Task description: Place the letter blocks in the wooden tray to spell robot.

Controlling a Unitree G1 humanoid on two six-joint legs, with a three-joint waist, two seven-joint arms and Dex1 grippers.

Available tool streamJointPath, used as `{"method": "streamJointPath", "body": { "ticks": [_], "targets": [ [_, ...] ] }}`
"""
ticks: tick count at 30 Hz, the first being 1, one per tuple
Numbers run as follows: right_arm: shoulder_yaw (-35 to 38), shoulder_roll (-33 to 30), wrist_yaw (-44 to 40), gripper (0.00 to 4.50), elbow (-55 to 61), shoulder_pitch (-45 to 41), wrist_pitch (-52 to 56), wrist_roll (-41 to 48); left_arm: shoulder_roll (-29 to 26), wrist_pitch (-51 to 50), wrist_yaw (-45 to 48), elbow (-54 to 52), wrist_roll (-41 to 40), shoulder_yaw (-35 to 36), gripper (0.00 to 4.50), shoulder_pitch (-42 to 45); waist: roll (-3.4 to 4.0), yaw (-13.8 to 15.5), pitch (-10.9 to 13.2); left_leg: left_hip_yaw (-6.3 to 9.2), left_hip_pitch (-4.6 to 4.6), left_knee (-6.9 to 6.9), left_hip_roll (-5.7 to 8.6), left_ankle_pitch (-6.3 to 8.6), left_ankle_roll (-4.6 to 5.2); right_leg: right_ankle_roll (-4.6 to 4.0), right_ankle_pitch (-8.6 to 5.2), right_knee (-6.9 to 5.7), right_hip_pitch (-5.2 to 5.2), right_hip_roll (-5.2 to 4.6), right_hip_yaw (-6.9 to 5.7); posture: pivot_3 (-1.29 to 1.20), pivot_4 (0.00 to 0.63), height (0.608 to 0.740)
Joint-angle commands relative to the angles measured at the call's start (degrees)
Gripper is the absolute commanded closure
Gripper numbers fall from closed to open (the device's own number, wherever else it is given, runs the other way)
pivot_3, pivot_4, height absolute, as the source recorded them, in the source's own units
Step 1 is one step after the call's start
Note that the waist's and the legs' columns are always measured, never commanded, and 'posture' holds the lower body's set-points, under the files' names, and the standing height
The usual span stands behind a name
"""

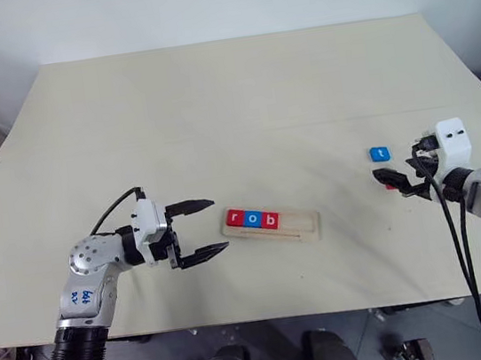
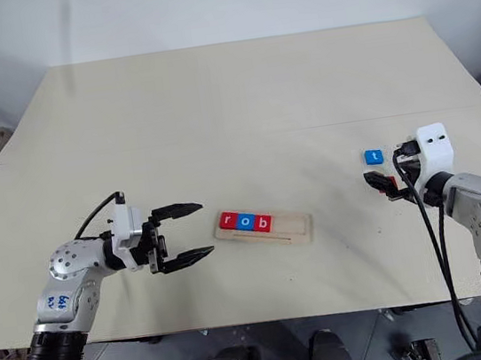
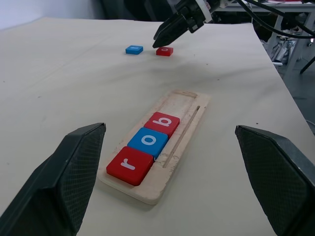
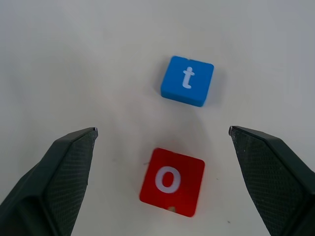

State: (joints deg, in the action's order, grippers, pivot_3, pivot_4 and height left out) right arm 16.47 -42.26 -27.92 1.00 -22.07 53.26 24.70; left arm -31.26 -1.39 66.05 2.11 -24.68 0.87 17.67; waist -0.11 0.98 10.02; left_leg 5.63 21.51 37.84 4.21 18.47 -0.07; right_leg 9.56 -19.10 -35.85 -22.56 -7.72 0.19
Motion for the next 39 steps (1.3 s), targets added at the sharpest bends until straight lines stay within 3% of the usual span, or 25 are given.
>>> {"method": "streamJointPath", "body": {
  "ticks": [1,24,39],
  "targets": [
    [0.41,-1.74,-0.53,0.02,0.73,-1.01,0.87,-0.20,0.03,-0.01,-0.17,-3.06,-0.75,0.19,0.00,-0.18,0.00,-0.01,0.00,0.00,0.00,0.00,0.00,0.00,0.00,0.00,0.00,0.00,0.00,0.00,0.00,0.00,0.150,0.740],
    [0.84,-2.93,-0.43,0.02,3.09,-0.79,3.08,-0.21,1.24,0.15,0.05,-2.52,-0.41,-0.22,0.00,0.26,0.00,-0.35,0.00,-0.01,0.00,0.00,-0.02,0.00,0.00,0.00,0.00,-0.01,-0.01,0.02,0.00,0.00,0.150,0.740],
    [6.02,-1.35,1.55,0.02,12.76,5.66,10.59,2.78,1.24,0.55,1.00,-0.49,-0.29,-0.55,0.00,1.45,0.00,-0.26,0.00,-0.01,0.01,0.01,-0.02,0.00,0.00,0.00,0.00,0.00,-0.01,0.03,0.00,0.00,0.150,0.740]
  ]
}}
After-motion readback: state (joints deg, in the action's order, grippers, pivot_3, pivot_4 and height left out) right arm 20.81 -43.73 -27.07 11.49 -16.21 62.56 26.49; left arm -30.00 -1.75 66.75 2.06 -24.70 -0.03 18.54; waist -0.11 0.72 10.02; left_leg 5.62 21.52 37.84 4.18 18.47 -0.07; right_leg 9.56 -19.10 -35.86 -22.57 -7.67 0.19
